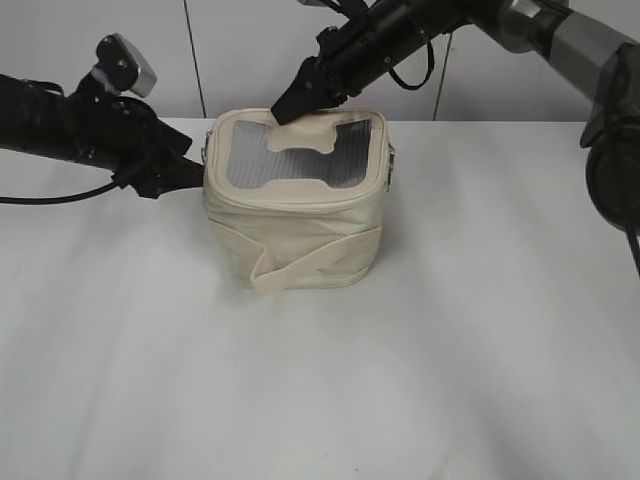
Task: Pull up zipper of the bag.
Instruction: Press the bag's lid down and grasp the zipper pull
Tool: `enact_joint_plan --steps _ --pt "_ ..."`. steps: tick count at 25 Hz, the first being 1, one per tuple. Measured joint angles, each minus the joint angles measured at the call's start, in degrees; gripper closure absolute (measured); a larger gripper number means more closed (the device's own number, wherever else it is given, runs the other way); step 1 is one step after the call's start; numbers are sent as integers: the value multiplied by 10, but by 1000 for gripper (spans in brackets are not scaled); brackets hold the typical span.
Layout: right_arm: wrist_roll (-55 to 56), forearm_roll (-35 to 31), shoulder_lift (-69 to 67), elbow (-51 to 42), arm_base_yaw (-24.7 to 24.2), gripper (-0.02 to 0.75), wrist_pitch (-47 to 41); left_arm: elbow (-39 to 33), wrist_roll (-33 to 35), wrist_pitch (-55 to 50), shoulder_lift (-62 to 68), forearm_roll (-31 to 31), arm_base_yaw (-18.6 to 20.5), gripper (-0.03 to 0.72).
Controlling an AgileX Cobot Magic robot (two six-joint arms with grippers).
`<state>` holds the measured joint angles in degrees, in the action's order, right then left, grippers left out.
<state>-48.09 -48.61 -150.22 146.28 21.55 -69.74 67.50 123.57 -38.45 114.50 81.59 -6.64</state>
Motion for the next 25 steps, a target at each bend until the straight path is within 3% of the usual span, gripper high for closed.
enact_joint_plan --steps 4,11,15,19,25 --pt "1 3 0 0 0 690 0 25 1 8 16 -10 -10 192" --pt "4 8 0 0 -4 694 2 50 1 24 26 -40 -30 395" --pt "4 8 0 0 -4 694 2 52 -1 31 26 -65 -32 407" --pt "4 7 0 0 -4 694 2 56 -66 48 24 -122 -37 407" --pt "7 5 0 0 -3 694 2 46 -216 40 -4 -231 -42 407"
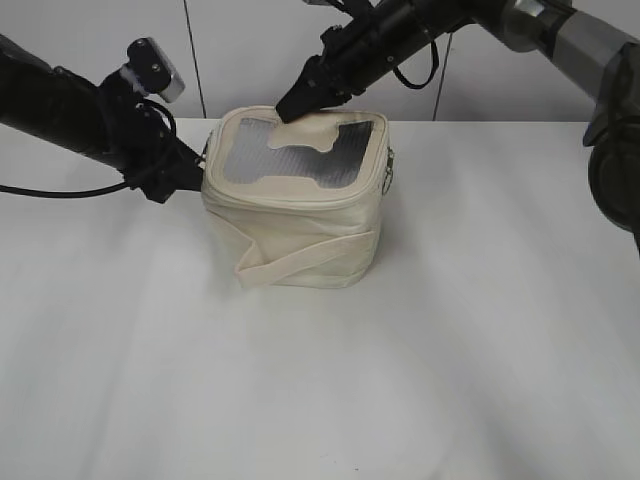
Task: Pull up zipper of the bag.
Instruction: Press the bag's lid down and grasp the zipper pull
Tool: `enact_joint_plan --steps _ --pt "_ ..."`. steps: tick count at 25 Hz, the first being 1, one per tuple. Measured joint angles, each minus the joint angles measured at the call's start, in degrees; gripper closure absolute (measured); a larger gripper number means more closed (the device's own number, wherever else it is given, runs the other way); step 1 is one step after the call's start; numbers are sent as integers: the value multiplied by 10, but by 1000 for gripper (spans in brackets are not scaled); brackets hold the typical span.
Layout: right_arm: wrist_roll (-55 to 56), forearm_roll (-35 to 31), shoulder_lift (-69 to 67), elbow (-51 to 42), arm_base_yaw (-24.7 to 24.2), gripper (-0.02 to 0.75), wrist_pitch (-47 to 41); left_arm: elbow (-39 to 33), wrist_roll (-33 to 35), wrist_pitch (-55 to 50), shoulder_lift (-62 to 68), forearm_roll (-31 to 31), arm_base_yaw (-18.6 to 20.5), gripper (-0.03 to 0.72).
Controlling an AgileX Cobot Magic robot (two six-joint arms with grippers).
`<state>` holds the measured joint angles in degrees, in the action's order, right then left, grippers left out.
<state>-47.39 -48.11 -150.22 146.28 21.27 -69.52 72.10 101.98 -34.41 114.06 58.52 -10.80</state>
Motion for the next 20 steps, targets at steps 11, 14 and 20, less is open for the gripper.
enact_joint_plan --steps 11,14,20 --pt "23 -6 0 0 2 694 -1 -181 -43 37 -145 -31 -2 618" --pt "28 -6 0 0 2 694 -1 -228 -45 38 -182 -27 -15 673" --pt "31 -7 0 0 3 694 -1 -259 -47 113 -198 45 -54 676"
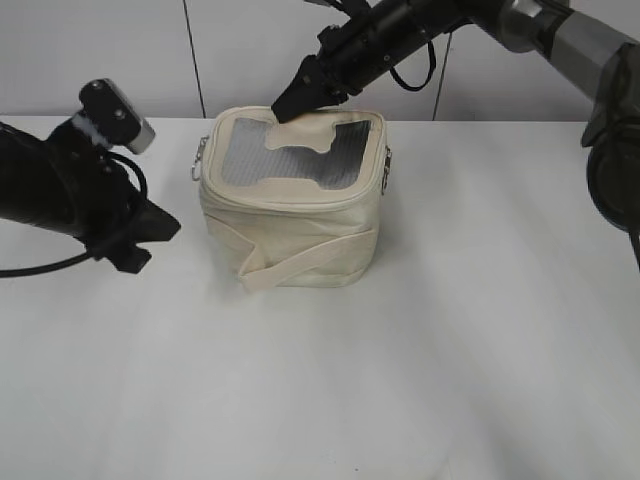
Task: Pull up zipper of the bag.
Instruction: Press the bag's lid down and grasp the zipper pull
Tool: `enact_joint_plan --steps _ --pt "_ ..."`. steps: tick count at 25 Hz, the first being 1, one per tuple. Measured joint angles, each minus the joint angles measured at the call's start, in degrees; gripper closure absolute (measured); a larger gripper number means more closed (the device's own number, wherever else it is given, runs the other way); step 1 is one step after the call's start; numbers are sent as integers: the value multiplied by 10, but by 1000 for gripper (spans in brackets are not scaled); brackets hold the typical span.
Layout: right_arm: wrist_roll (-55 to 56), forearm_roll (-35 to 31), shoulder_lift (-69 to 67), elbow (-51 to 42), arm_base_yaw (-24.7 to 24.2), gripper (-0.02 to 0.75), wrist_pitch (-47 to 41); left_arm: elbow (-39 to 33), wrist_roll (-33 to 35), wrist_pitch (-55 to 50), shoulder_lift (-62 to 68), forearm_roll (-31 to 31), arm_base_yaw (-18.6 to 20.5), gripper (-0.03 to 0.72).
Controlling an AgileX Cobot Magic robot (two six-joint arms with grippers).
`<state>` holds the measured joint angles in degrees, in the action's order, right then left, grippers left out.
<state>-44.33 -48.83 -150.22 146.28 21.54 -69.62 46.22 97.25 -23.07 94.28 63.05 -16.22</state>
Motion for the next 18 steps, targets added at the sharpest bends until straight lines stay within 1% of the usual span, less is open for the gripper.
enact_joint_plan --steps 1,2,4,6,7,8,9,11,14,18 --pt "1 0 0 0 0 694 0 1 0 16 0 21 1 656" --pt "1 0 0 0 0 694 0 2 0 28 0 36 5 615" --pt "1 0 0 0 0 694 0 13 1 30 1 51 24 489" --pt "1 0 0 0 0 694 0 33 12 14 10 56 47 321" --pt "1 0 0 0 1 694 0 50 16 8 19 58 57 256" --pt "1 0 0 0 1 694 0 63 19 7 29 58 63 221" --pt "1 1 0 0 2 694 0 76 26 2 44 58 68 196" --pt "1 1 0 0 2 696 0 106 42 -6 78 58 67 172" --pt "1 1 0 0 2 696 0 141 49 -30 124 58 63 160" --pt "1 1 0 0 2 696 0 168 50 -53 158 66 63 139"
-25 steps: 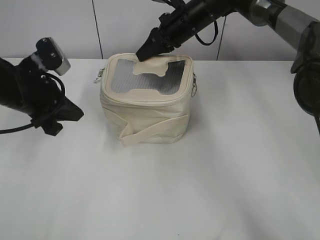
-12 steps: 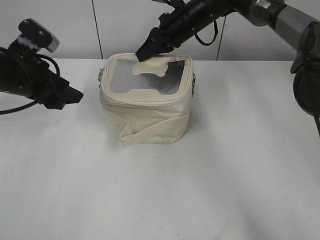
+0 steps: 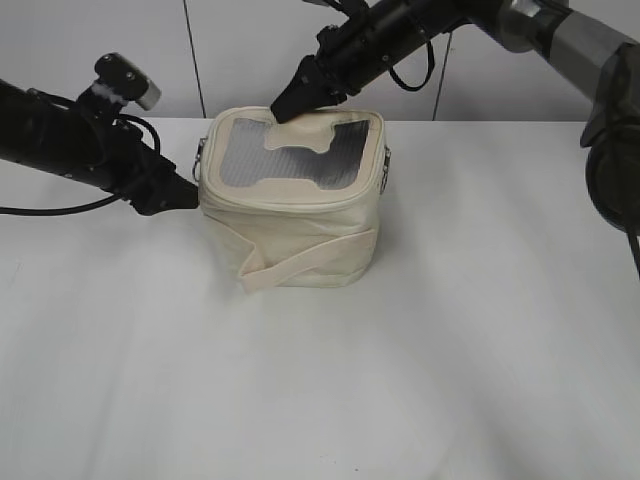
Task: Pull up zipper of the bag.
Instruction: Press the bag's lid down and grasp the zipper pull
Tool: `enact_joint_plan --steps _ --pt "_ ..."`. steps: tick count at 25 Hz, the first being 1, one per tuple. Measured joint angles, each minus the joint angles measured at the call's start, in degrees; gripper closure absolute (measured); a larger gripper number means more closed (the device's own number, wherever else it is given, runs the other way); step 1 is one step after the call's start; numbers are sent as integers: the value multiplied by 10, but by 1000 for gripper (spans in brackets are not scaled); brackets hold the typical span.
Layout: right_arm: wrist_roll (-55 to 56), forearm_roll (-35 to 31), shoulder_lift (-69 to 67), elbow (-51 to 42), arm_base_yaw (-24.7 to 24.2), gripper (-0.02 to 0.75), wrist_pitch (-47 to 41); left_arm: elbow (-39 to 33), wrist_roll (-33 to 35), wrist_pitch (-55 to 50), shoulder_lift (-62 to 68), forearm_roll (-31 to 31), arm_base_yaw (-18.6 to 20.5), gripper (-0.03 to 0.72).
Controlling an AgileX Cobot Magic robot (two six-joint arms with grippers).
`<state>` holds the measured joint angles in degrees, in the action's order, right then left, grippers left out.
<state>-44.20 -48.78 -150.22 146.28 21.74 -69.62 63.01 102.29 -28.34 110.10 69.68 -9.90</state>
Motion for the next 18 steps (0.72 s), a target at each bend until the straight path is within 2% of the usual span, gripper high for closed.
enact_joint_plan --steps 8,11,15,18 --pt "0 2 0 0 0 696 0 22 19 -4 18 57 -3 140" --pt "0 2 0 0 0 696 0 22 38 3 19 100 -3 181" --pt "0 2 0 0 0 697 0 22 63 1 21 121 -6 315" --pt "0 4 0 0 0 697 1 22 66 1 27 123 -16 525"
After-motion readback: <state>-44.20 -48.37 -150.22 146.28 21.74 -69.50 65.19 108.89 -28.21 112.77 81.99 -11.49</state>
